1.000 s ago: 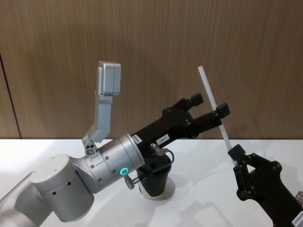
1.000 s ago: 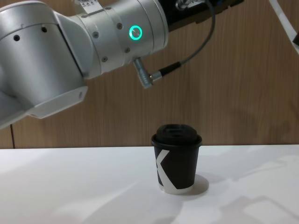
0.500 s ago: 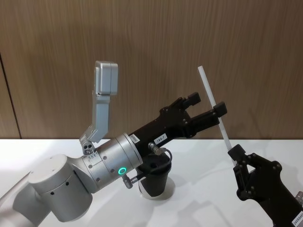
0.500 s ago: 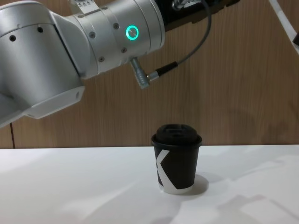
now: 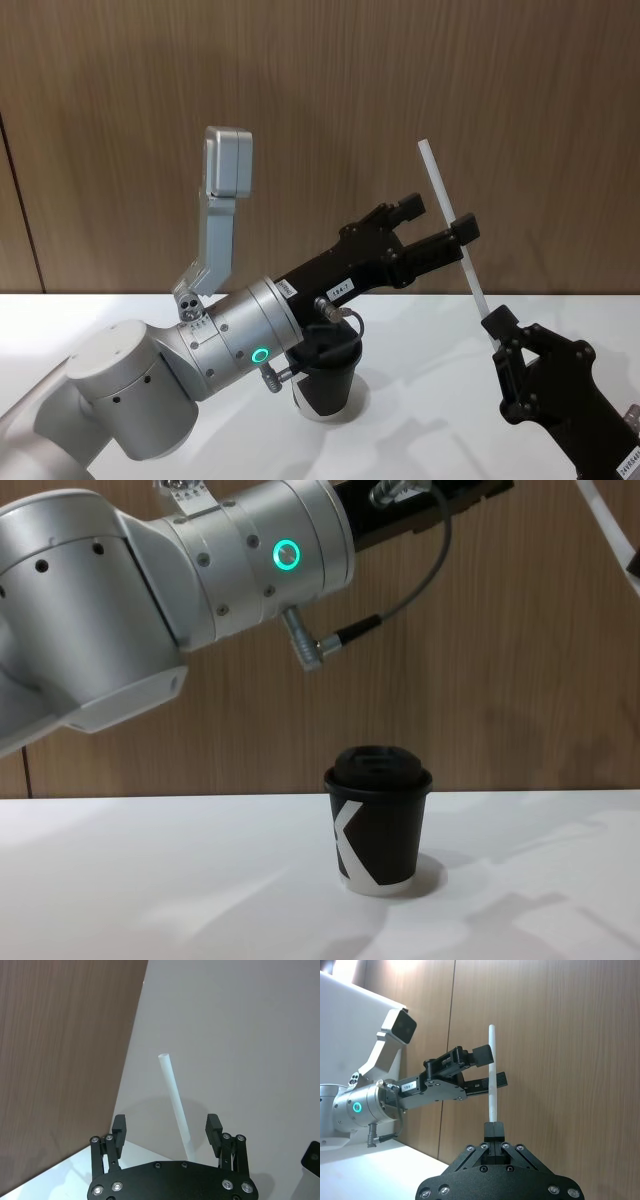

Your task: Pick up the straw with one hand, pass it to the other hand, and insert it into the cup.

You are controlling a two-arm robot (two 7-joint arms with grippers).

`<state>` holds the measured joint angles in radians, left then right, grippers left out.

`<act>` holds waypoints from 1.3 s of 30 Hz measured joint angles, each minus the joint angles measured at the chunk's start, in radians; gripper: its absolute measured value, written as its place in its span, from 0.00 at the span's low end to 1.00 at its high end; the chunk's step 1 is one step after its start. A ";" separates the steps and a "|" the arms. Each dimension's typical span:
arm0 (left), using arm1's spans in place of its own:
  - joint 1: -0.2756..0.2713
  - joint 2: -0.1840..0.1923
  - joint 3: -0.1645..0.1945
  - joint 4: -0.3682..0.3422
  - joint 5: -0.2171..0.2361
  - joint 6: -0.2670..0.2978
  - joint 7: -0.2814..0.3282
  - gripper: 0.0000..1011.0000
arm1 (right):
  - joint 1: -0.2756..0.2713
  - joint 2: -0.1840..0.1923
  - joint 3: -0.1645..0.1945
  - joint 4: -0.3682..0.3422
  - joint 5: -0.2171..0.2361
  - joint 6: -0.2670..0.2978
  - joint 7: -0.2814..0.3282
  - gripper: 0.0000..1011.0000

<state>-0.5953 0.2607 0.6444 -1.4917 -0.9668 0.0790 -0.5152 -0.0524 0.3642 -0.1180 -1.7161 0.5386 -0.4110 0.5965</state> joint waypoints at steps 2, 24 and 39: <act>-0.003 -0.002 0.000 0.007 -0.001 -0.001 -0.004 0.99 | 0.000 0.000 0.000 0.000 0.000 0.000 0.000 0.00; -0.014 -0.009 0.002 0.032 -0.004 -0.003 -0.017 0.80 | 0.000 0.000 0.000 0.000 0.000 0.000 0.000 0.00; -0.015 -0.010 0.002 0.036 -0.005 -0.004 -0.019 0.30 | 0.000 0.000 0.000 0.000 0.000 0.000 0.000 0.00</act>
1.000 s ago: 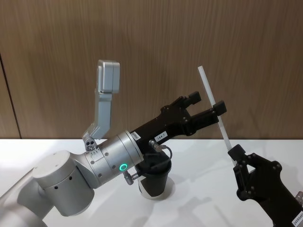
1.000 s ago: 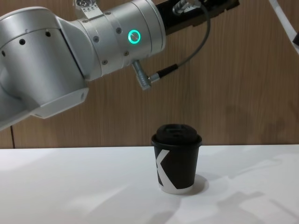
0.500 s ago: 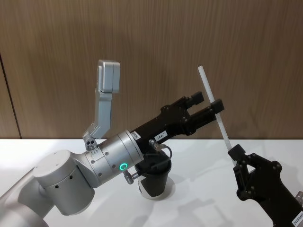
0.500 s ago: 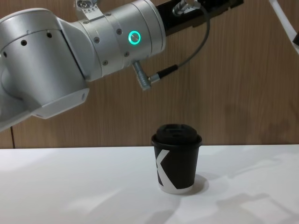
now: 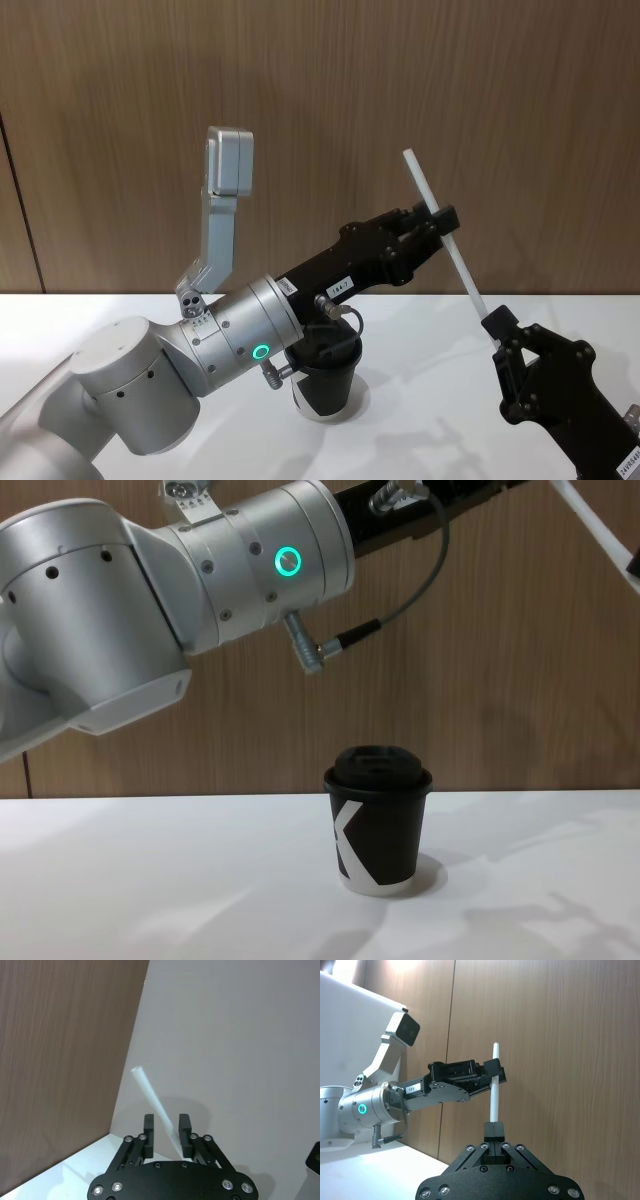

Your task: Pick up the straw with one hand, pass it to the other hand, and insert it into the cup.

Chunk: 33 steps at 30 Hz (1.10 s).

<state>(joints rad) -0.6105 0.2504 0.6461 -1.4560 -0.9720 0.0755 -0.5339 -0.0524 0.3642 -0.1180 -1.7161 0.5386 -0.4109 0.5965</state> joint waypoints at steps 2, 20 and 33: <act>0.000 0.000 0.000 0.000 0.000 0.000 0.000 0.25 | 0.000 0.000 0.000 0.000 0.000 0.000 0.000 0.00; 0.000 0.000 0.000 0.002 0.000 0.000 -0.001 0.08 | 0.000 0.000 0.000 0.000 0.000 0.000 0.000 0.00; 0.000 0.000 0.000 0.002 0.000 0.000 -0.001 0.01 | 0.000 0.000 0.000 0.000 0.000 0.000 0.000 0.00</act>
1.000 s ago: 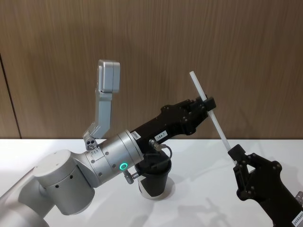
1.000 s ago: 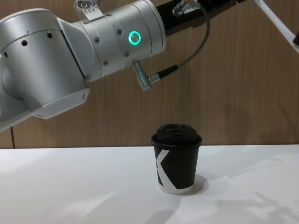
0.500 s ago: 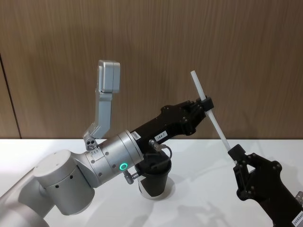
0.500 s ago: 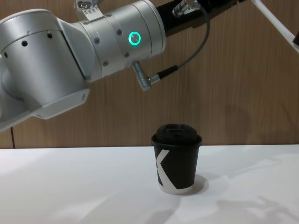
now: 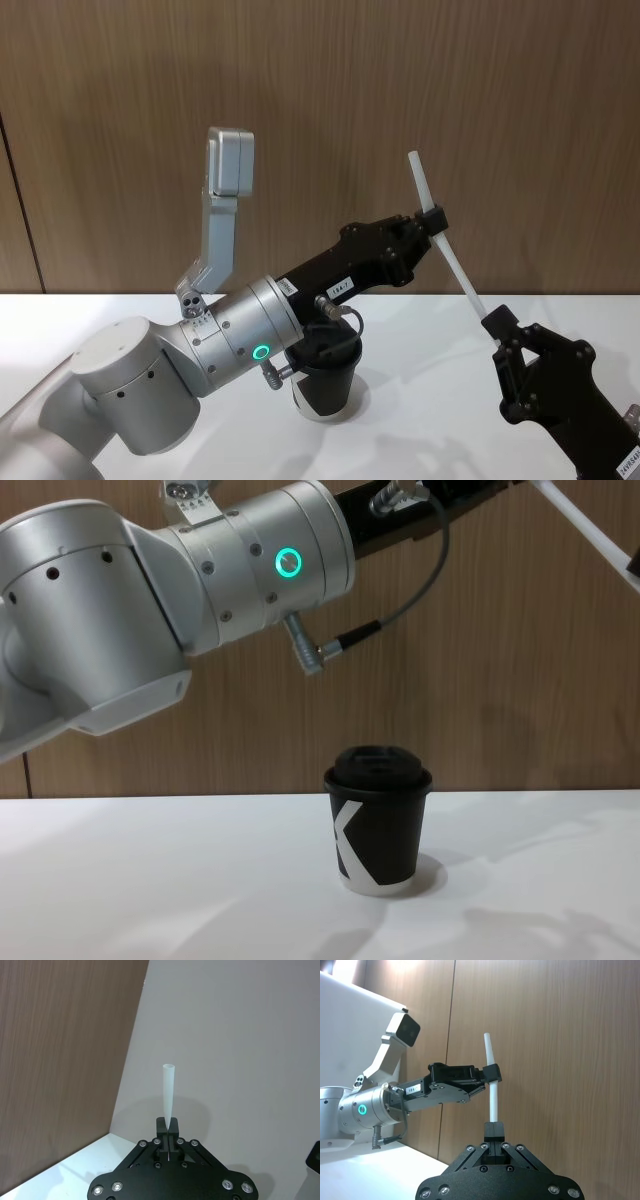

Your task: Pick up the straw with one hand, pass it to the other hand, and insert it into the cup.

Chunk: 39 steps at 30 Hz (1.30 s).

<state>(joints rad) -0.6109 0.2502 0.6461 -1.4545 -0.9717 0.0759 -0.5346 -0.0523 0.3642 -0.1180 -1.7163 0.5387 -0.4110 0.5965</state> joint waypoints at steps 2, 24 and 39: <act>0.000 0.000 0.000 0.000 0.000 0.000 0.000 0.01 | 0.000 0.000 0.000 0.000 0.000 0.000 0.000 0.00; 0.000 0.000 -0.001 0.000 0.000 -0.001 0.001 0.01 | 0.000 0.000 0.000 0.000 0.000 0.000 0.000 0.41; 0.000 0.000 0.000 0.000 0.000 0.000 0.000 0.01 | 0.000 0.000 0.000 0.000 0.000 0.000 0.000 0.87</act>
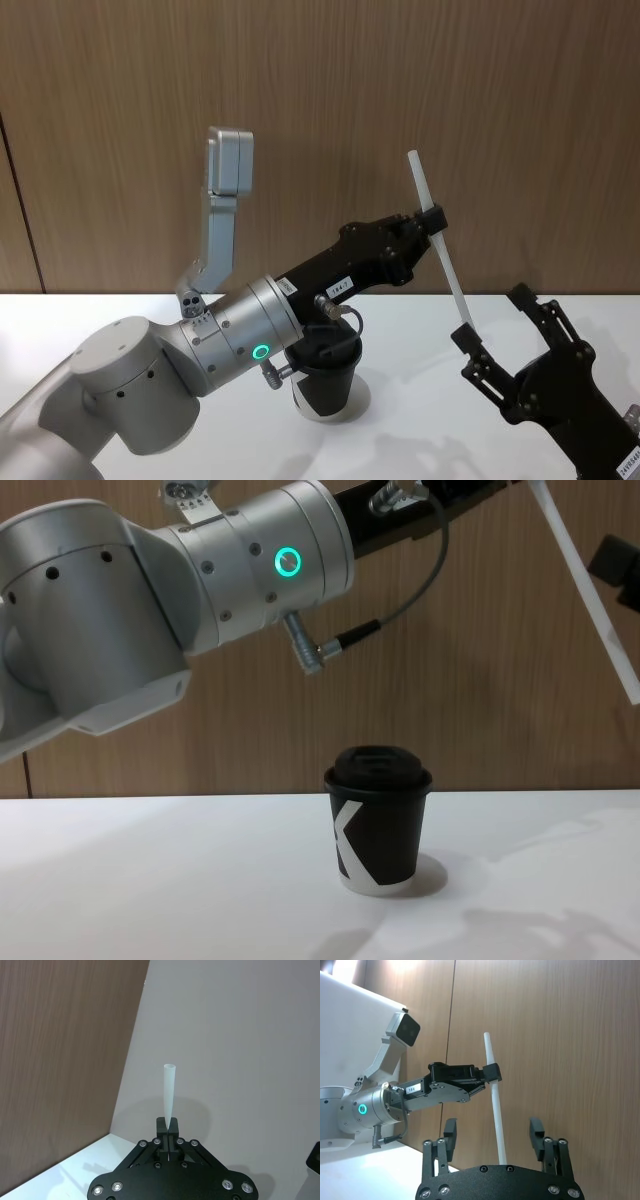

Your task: Pick up the straw with one hand, pass it to the other hand, and insert it into the cup.

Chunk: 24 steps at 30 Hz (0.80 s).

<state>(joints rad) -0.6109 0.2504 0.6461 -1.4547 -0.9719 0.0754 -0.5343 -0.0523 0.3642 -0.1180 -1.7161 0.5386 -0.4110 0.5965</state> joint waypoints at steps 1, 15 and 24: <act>0.000 0.000 0.000 0.000 0.000 0.000 0.000 0.01 | 0.000 0.000 0.000 0.000 0.000 0.000 0.000 0.90; 0.000 0.000 0.000 0.000 0.000 0.000 0.000 0.01 | 0.000 0.000 0.000 0.000 0.000 0.000 0.000 0.99; 0.000 0.000 0.000 0.000 0.000 0.000 0.000 0.01 | 0.000 0.000 0.000 0.000 0.000 0.000 0.000 0.99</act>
<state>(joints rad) -0.6110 0.2503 0.6461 -1.4547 -0.9718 0.0757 -0.5346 -0.0523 0.3642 -0.1180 -1.7162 0.5386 -0.4110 0.5965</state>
